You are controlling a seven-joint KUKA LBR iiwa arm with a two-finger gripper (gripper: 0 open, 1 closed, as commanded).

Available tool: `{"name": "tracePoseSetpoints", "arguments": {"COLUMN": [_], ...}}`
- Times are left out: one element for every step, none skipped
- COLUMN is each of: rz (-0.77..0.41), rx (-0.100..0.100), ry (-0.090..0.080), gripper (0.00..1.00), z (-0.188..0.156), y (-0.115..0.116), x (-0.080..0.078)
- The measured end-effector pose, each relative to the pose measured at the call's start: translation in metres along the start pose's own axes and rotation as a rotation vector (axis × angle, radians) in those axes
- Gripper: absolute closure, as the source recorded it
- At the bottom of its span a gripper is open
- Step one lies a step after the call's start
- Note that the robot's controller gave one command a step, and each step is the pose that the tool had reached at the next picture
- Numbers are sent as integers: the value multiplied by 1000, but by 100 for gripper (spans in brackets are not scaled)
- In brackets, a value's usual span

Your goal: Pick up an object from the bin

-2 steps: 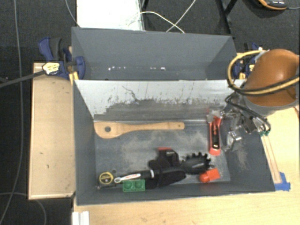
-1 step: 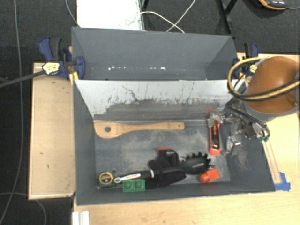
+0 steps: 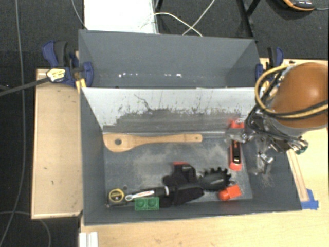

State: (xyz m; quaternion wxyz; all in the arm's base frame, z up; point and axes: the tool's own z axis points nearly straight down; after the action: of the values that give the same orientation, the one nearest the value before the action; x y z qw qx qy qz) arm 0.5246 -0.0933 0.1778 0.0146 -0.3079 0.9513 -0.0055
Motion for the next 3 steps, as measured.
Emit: {"name": "tracePoseSetpoints", "arguments": {"rz": [134, 116, -95], "rx": [3, 3, 7], "ry": [-3, -2, -8], "gripper": [0, 0, 0], "z": [25, 21, 10], "y": [-9, -10, -12], "x": [4, 33, 49]}}
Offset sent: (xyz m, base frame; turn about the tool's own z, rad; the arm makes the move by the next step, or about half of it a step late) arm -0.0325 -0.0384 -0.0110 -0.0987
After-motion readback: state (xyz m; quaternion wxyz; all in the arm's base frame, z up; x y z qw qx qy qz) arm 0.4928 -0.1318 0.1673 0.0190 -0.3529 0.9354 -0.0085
